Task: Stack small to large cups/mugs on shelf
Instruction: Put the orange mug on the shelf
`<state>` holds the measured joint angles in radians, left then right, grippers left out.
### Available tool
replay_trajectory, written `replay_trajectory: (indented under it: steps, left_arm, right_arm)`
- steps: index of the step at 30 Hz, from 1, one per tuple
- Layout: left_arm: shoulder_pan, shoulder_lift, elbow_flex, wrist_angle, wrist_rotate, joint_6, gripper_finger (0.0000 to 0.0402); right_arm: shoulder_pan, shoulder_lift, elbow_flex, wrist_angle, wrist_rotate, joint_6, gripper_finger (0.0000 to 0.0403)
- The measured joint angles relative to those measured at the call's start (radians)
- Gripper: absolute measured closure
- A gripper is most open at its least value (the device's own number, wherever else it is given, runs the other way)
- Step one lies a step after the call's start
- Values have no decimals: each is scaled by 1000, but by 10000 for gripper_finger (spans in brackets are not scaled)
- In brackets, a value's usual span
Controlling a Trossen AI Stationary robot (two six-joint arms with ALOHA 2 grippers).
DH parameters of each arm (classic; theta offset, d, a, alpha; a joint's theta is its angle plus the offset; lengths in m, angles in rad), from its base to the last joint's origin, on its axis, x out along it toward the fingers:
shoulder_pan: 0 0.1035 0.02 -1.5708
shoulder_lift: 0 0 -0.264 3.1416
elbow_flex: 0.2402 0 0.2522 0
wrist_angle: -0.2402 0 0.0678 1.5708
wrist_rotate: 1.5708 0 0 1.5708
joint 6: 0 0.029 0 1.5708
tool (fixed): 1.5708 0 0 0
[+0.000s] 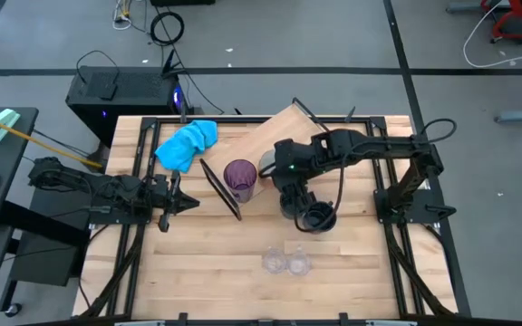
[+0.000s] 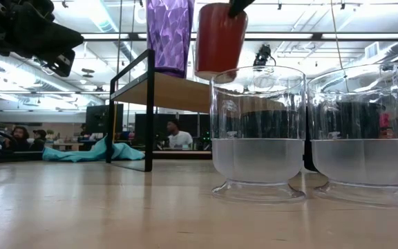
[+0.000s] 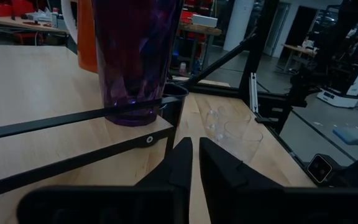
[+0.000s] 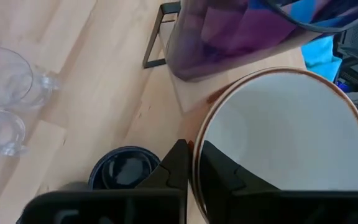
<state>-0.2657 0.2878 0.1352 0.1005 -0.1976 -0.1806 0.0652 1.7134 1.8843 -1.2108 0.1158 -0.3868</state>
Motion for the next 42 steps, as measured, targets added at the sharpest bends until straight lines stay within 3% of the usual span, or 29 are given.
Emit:
replay_trajectory:
  steps: [17, 42]
  left_arm:
    - [0, 0, 0, -1, 0, -20, 362]
    - [0, 0, 0, -1, 0, -36, 358]
  right_arm:
    - [-20, 2, -55, 49, -12, -37, 372]
    - [-89, 4, -55, 124, -12, -86, 312]
